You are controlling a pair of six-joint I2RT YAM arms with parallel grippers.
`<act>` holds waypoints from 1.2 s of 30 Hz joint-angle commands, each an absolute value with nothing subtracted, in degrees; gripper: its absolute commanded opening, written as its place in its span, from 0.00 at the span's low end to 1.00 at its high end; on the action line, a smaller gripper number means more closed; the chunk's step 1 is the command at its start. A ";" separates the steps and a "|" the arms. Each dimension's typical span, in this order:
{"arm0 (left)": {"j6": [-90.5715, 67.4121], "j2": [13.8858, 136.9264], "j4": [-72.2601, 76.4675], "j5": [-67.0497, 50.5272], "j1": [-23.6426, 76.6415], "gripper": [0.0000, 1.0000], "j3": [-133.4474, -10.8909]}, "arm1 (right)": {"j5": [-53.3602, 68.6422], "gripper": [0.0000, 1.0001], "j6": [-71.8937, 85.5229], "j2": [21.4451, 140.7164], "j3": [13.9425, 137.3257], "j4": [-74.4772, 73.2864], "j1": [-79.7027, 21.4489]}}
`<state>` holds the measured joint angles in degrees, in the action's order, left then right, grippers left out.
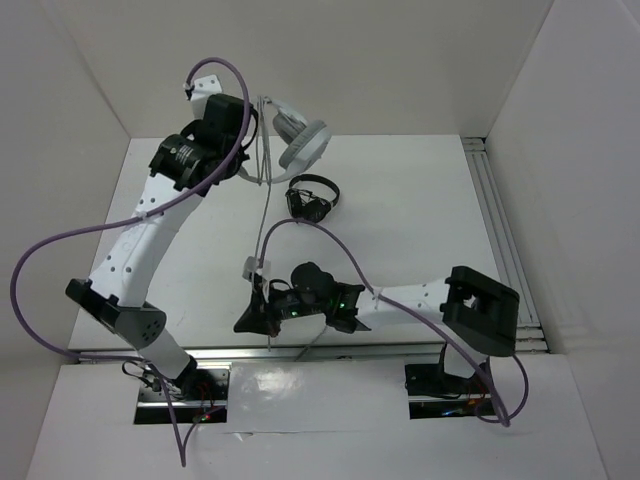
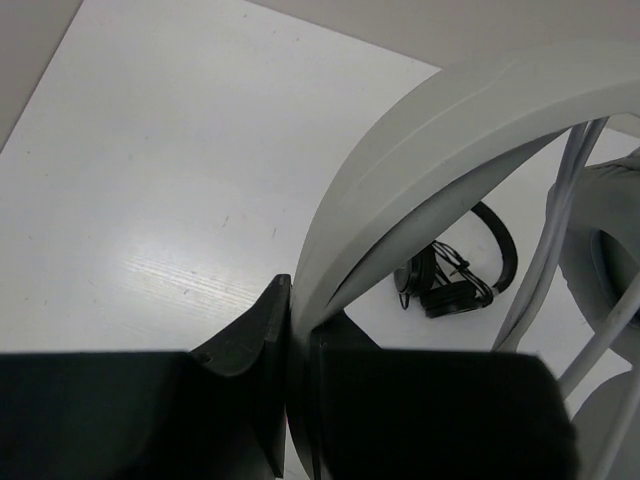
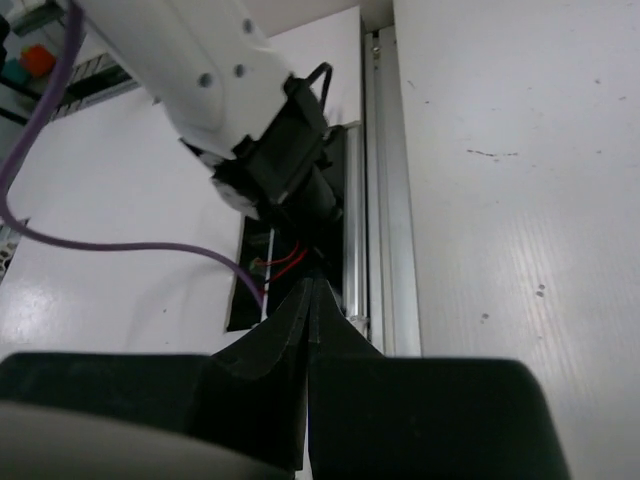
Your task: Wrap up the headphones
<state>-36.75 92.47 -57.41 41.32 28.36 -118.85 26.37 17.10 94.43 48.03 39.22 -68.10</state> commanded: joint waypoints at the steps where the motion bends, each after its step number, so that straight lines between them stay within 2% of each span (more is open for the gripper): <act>1: -43.33 90.53 -51.15 45.78 26.73 0.00 -115.60 | 21.98 0.00 8.09 86.08 52.55 23.22 -72.76; 5: -40.70 90.53 -50.36 48.33 26.02 0.00 -104.62 | 15.67 0.00 3.09 78.41 57.03 8.57 -74.18; 8: -39.64 90.53 -54.39 48.34 26.02 0.00 -99.96 | 1.27 0.00 -2.10 73.94 63.18 -10.48 -75.41; 12: -33.42 86.94 -53.01 43.97 26.71 0.00 -91.60 | -19.70 0.00 -5.97 70.84 70.90 -22.02 -75.41; 17: -24.90 81.31 -49.93 40.44 31.72 0.00 -82.81 | -39.78 0.00 -12.64 71.54 77.95 -26.10 -75.41; 20: -22.25 77.19 -49.92 38.42 34.71 0.00 -78.93 | -50.52 0.00 -20.46 72.25 79.54 -20.58 -74.37; 25: -21.71 68.22 -50.18 34.20 39.02 0.00 -74.00 | -50.80 0.00 -27.68 71.72 79.81 -9.26 -65.23; 30: -21.71 61.97 -54.92 30.85 43.94 0.00 -72.77 | -45.45 0.00 -28.21 71.80 79.80 -2.29 -55.13; 33: -21.01 60.12 -56.33 27.43 46.23 0.00 -74.00 | -40.97 0.00 -26.38 76.79 87.08 -5.17 -48.99; 36: -21.01 60.12 -58.27 29.88 47.29 0.00 -74.53 | -33.85 0.00 -21.80 80.84 97.10 -12.47 -45.00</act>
<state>-21.39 60.84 -57.12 30.70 46.52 -72.49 -39.40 -24.97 78.50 88.99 -12.34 -48.14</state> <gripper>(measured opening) 0.186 0.007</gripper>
